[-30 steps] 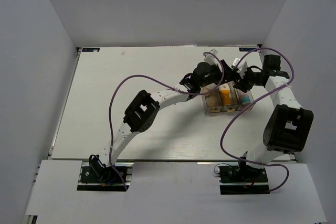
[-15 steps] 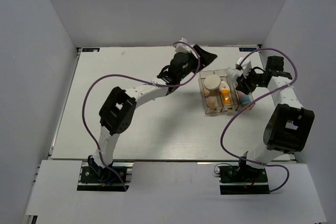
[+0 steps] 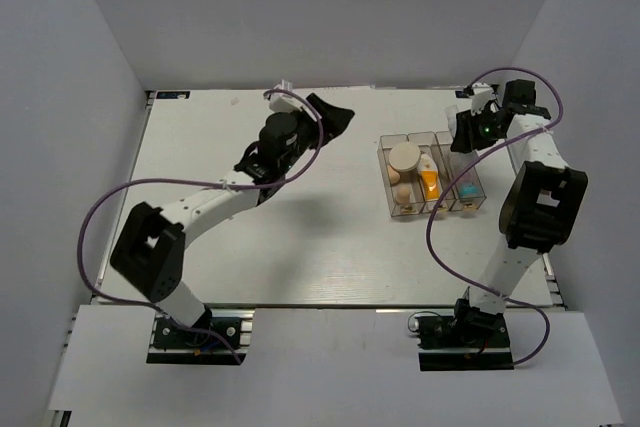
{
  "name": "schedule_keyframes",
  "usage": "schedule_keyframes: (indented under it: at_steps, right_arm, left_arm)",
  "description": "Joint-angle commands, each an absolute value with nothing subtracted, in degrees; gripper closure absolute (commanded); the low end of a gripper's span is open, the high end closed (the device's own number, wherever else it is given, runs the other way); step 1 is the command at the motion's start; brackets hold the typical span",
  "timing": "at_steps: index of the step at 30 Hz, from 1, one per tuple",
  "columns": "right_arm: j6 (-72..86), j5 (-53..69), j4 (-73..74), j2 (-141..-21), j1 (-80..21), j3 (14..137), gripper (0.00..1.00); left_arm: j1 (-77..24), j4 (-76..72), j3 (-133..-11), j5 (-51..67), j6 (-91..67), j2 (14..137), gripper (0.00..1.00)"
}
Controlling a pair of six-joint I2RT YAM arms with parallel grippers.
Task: Organize the makeup
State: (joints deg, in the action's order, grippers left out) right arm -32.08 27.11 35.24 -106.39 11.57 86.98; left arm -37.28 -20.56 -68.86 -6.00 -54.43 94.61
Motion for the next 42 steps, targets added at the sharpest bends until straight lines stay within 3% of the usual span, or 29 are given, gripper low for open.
schedule_keyframes:
  at_steps: [1, 9, 12, 14, 16, 18, 27, 30, 33, 37, 42]
  right_arm:
    - [-21.5, 24.5, 40.8, -109.5, 11.4, 93.4, 0.90]
    - [-20.1, 24.0, 44.2, -111.5, 11.0, 92.3, 0.82]
    - [-20.1, 23.2, 44.1, -111.4, 10.9, 91.1, 0.69]
    - [-20.0, 22.3, 43.8, -111.0, 10.7, 90.4, 0.49]
    - [-20.0, 21.5, 43.6, -110.7, 10.8, 90.3, 0.35]
    - [-20.3, 20.8, 43.8, -110.7, 10.9, 90.4, 0.29]
    - [-25.6, 20.9, 46.1, -107.3, 11.0, 92.5, 0.24]
    - [-29.4, 23.6, 45.4, -102.1, 11.2, 93.4, 0.12]
    - [-31.6, 28.2, 43.3, -96.8, 11.0, 91.9, 0.11]
    - [-23.7, 32.0, 32.4, -88.5, 10.9, 84.1, 0.11]
    - [-11.0, 27.3, 20.1, -79.8, 10.9, 73.5, 0.11]
  left_arm:
    - [-37.6, -19.9, -63.3, -6.7, -50.9, 85.4, 0.08]
    - [-37.6, -11.5, -52.0, -9.8, -46.4, 69.2, 0.08]
    - [-37.6, -8.2, -49.2, -11.1, -45.7, 63.3, 0.08]
    - [-37.6, -5.9, -46.2, -12.7, -45.8, 59.2, 0.08]
    - [-37.6, -4.9, -43.0, -13.4, -46.5, 56.5, 0.08]
    - [-37.6, -3.6, -41.3, -14.1, -47.2, 52.7, 0.08]
    - [-38.2, 3.3, -39.5, -13.6, -45.7, 46.9, 0.08]
    - [-38.2, 6.3, -40.4, -11.6, -43.0, 46.7, 0.08]
    - [-38.2, 9.7, -40.5, -10.5, -41.6, 45.7, 0.07]
    - [-38.2, 12.6, -40.2, -10.8, -40.8, 43.6, 0.06]
    - [-38.2, 15.2, -40.0, -11.0, -39.4, 41.8, 0.06]
